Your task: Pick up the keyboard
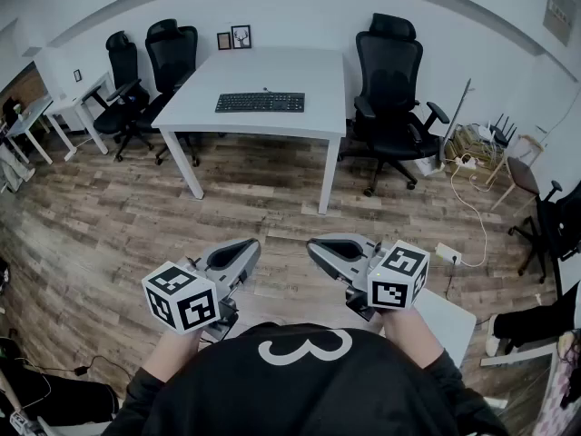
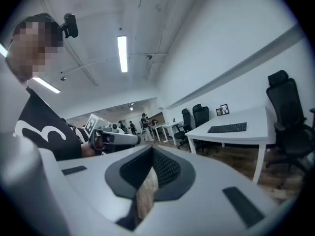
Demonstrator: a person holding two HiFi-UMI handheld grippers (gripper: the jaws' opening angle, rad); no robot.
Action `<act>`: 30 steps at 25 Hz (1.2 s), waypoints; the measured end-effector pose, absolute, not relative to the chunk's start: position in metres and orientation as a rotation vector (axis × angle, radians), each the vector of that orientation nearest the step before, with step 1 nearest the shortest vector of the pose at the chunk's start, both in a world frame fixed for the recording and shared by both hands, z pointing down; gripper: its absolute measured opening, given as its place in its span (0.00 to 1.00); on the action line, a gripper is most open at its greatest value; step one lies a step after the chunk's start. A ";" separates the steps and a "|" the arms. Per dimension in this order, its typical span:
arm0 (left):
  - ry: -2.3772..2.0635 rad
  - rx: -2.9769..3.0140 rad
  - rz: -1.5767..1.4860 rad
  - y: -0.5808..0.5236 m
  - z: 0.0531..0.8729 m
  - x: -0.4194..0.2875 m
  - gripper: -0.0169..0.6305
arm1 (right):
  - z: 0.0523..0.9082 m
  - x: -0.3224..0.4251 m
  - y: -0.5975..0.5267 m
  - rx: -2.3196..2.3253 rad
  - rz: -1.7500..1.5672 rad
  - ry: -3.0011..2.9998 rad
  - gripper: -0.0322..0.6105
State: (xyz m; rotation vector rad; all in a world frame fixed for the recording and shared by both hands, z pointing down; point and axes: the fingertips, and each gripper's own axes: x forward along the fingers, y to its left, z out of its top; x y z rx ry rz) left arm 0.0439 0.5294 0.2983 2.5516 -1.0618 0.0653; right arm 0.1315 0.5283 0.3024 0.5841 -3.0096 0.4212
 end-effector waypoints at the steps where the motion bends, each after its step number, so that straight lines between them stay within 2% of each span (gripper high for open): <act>1: -1.054 2.549 0.069 0.530 0.299 0.044 0.05 | 0.303 0.132 0.528 0.589 0.428 -3.010 0.06; 18: -1.022 2.497 0.052 0.516 0.321 0.048 0.05 | 0.335 0.136 0.517 0.583 0.543 -2.980 0.06; 30: -0.987 2.463 0.016 0.446 0.348 0.034 0.05 | 0.373 0.132 0.443 0.616 0.662 -2.977 0.06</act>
